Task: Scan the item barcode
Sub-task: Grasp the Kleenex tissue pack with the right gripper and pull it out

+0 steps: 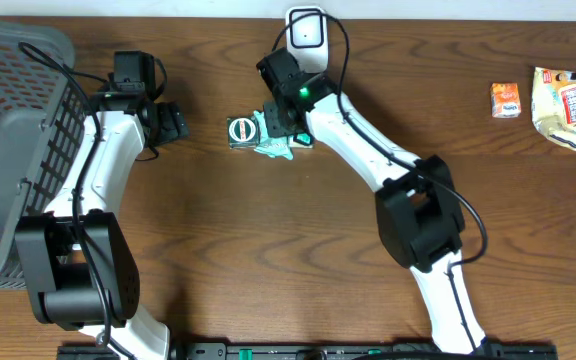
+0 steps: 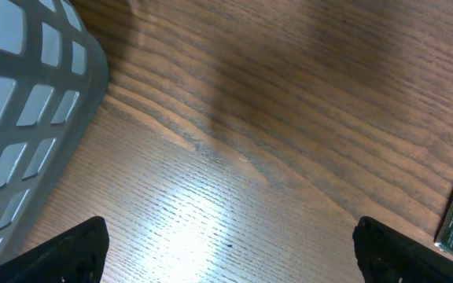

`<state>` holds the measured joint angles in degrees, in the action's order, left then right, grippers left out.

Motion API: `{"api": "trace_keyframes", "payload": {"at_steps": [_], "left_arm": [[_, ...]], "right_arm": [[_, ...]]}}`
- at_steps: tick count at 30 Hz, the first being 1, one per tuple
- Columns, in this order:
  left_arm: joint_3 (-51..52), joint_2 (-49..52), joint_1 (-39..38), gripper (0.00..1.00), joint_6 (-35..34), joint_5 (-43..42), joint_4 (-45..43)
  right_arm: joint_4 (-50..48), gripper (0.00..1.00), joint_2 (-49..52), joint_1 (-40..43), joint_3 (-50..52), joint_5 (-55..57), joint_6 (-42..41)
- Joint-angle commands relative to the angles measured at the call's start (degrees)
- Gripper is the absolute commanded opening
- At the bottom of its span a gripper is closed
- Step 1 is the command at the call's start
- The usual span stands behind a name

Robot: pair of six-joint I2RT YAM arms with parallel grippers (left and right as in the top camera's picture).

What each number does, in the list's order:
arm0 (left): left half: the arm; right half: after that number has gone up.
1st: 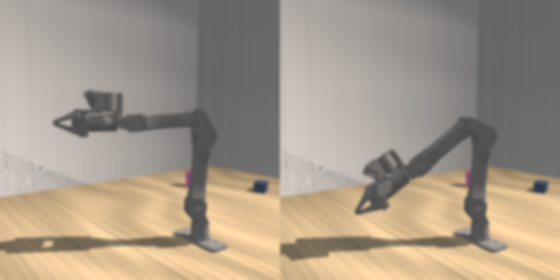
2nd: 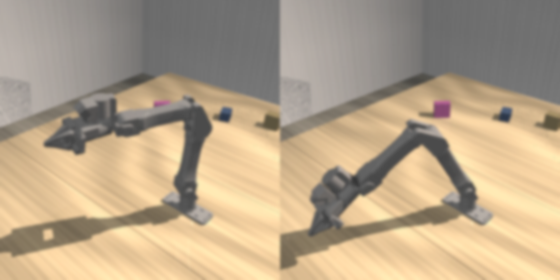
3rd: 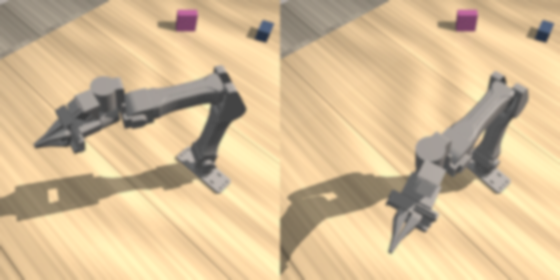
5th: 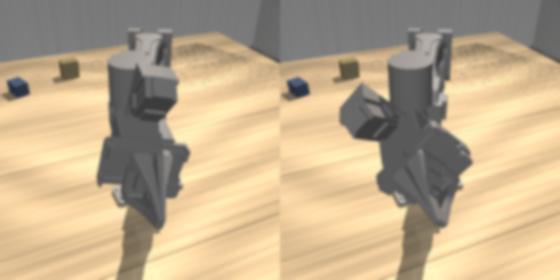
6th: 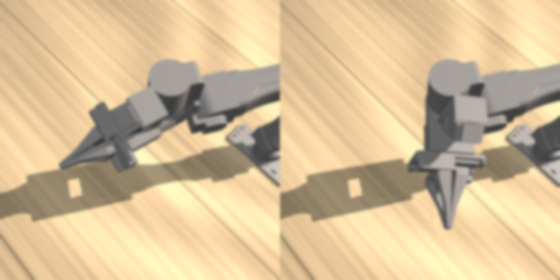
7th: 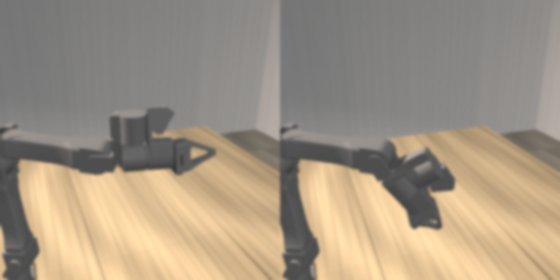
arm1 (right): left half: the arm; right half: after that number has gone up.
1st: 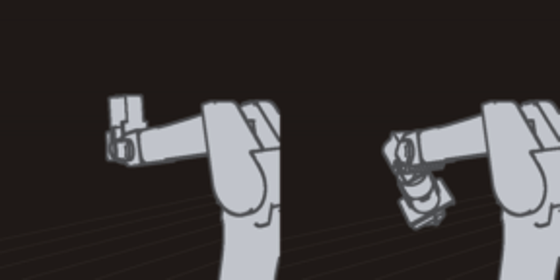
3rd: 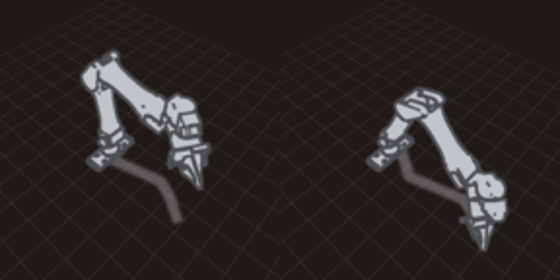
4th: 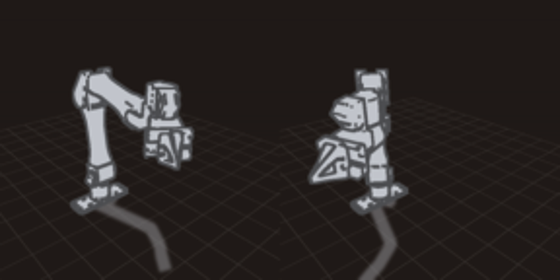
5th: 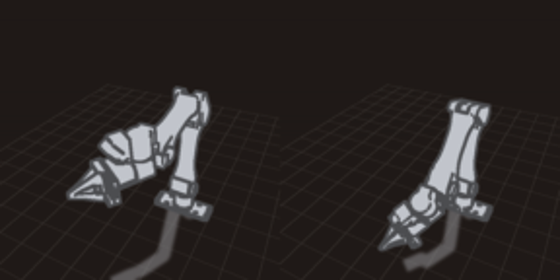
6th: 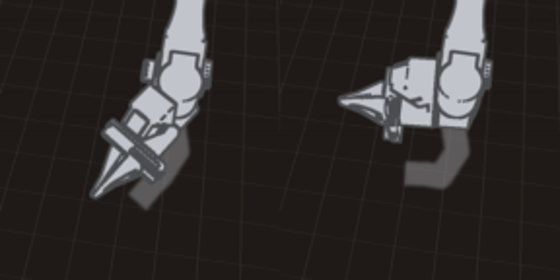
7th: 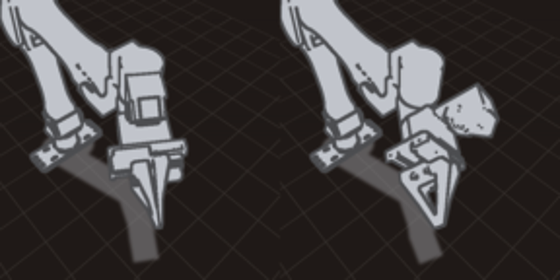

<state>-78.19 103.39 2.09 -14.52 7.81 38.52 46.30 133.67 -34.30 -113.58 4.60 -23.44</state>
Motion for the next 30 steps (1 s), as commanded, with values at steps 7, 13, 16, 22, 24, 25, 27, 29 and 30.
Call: {"api": "trace_keyframes", "payload": {"at_steps": [7, 13, 16, 22, 24, 25, 27, 29, 30], "left_arm": [[0.33, 0.02, 0.0, 0.98, 0.76, 0.31, 0.0], [0.33, 0.02, 0.0, 0.98, 0.76, 0.31, 0.02], [0.33, 0.02, 0.0, 0.98, 0.76, 0.31, 0.02], [0.33, 0.02, 0.0, 0.98, 0.76, 0.31, 0.02], [0.33, 0.02, 0.0, 0.98, 0.76, 0.31, 0.02], [0.33, 0.02, 0.0, 0.97, 0.76, 0.31, 0.02], [0.33, 0.02, 0.0, 0.98, 0.76, 0.31, 0.02], [0.33, 0.02, 0.0, 0.98, 0.76, 0.31, 0.02], [0.33, 0.02, 0.0, 0.97, 0.76, 0.31, 0.02]], "right_arm": [[-0.28, 0.35, 1.51, 0.26, 0.61, 4.68, -1.75], [0.5, 0.32, 2.43, 1.07, 2.05, 8.35, -2.67], [2.93, 0.26, 2.43, 1.49, 2.05, 13.16, -2.69], [12.92, 0.23, 1.64, 2.75, 0.81, 24.13, -5.09], [16.26, 0.24, 0.9, 3.17, -0.13, 25.29, -7.39], [17.55, 0.24, 0.33, 3.45, -0.57, 25.24, -7.82], [19.04, 0.36, -3.06, 3.89, -0.85, 23.02, -7.82], [18.34, 0.52, -4.57, 3.89, -0.85, 18.67, -7.8], [17.7, 0.56, -5.05, 3.89, -0.85, 16.15, -7.8]]}}
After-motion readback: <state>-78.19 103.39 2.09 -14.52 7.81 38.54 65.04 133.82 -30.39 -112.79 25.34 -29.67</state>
